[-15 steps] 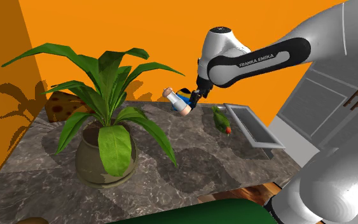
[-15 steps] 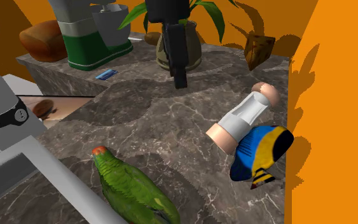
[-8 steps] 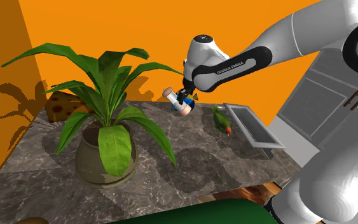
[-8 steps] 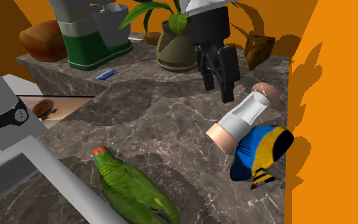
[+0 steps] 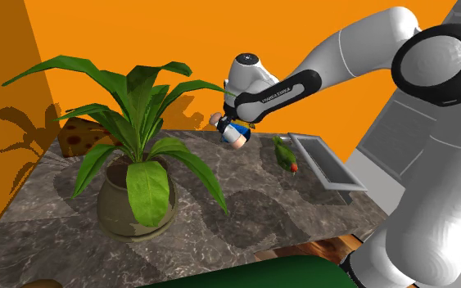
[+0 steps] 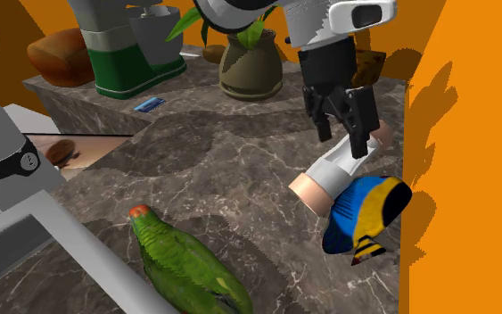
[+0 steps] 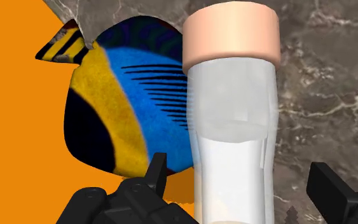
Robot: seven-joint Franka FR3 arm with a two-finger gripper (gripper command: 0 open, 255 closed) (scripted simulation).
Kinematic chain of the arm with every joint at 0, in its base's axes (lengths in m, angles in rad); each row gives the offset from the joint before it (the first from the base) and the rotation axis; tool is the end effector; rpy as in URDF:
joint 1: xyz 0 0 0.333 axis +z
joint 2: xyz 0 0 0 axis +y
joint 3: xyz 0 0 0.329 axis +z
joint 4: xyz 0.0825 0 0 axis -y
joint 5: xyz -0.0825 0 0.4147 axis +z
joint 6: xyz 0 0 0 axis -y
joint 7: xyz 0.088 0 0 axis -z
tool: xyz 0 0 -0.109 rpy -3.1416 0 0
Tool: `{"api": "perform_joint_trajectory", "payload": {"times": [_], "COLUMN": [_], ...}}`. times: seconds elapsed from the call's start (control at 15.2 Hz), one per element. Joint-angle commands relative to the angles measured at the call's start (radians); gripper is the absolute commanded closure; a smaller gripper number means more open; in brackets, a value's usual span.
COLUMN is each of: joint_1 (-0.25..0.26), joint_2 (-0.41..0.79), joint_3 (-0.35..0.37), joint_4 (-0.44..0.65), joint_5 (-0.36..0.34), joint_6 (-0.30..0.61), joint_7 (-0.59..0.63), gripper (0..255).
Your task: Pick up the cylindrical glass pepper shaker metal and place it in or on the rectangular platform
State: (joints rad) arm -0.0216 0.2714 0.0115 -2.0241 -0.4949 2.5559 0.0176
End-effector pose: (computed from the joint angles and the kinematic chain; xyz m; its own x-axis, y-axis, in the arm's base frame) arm 0.6449 -0.0006 0.3309 0.9093 0.3701 0.1900 0.2896 -0.8910 0.3496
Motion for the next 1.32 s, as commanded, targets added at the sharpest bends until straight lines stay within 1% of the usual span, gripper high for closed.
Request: {"api": "perform_joint_trajectory", "payload": {"times": [0.0,0.2,0.66,0.73,1.25], "joint_1": [-0.002,-0.004,-0.003,-0.003,-0.004], "joint_2": [0.025,0.055,0.055,0.055,0.055], "joint_3": [-0.005,-0.012,-0.012,-0.012,-0.011], "joint_4": [0.009,0.019,0.019,0.019,0.019], "joint_5": [-0.009,-0.018,-0.018,-0.018,-0.018], "joint_6": [0.018,0.039,0.039,0.039,0.038], "joint_7": [0.005,0.012,0.012,0.012,0.011], "gripper": [0,0,0,255,255]}}
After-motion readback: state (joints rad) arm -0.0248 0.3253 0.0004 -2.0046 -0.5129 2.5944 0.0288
